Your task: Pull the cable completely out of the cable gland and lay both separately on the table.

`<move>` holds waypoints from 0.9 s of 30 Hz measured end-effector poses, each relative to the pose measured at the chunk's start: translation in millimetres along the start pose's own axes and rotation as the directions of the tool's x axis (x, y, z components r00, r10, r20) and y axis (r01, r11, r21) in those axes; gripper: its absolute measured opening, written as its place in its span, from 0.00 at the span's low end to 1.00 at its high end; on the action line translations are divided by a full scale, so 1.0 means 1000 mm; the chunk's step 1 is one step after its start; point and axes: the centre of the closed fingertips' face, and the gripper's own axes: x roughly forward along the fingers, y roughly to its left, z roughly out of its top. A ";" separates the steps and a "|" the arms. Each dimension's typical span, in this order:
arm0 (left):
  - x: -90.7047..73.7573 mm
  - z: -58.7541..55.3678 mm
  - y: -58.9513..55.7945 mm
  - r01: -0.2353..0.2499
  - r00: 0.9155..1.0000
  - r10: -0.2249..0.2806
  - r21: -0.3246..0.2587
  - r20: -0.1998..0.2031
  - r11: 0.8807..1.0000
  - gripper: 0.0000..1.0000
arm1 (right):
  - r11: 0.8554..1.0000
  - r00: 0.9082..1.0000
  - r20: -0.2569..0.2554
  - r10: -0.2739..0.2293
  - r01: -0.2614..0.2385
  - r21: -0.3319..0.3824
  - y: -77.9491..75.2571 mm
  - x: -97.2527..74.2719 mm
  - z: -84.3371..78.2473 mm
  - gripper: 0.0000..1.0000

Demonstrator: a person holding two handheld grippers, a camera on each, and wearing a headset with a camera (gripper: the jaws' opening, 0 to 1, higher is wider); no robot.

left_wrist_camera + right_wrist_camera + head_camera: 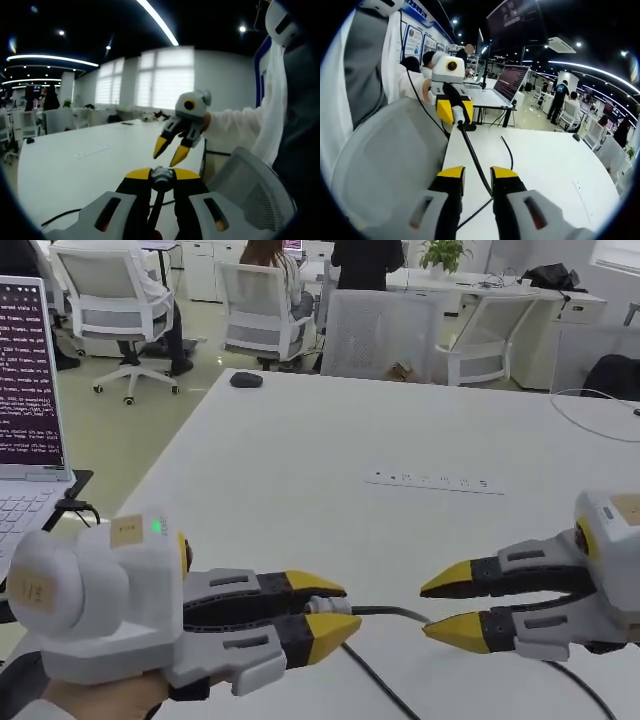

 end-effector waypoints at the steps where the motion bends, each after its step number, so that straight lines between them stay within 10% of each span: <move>1: 0.000 0.000 0.000 0.000 1.000 0.000 0.001 0.000 1.000 0.17 | 1.000 1.000 0.003 0.004 -0.004 -0.004 0.001 0.002 0.002 0.22; 27: 0.001 0.001 -0.003 0.009 1.000 -0.009 0.001 0.006 1.000 0.17 | 0.991 0.991 0.074 0.115 -0.109 -0.081 0.023 0.036 0.039 0.12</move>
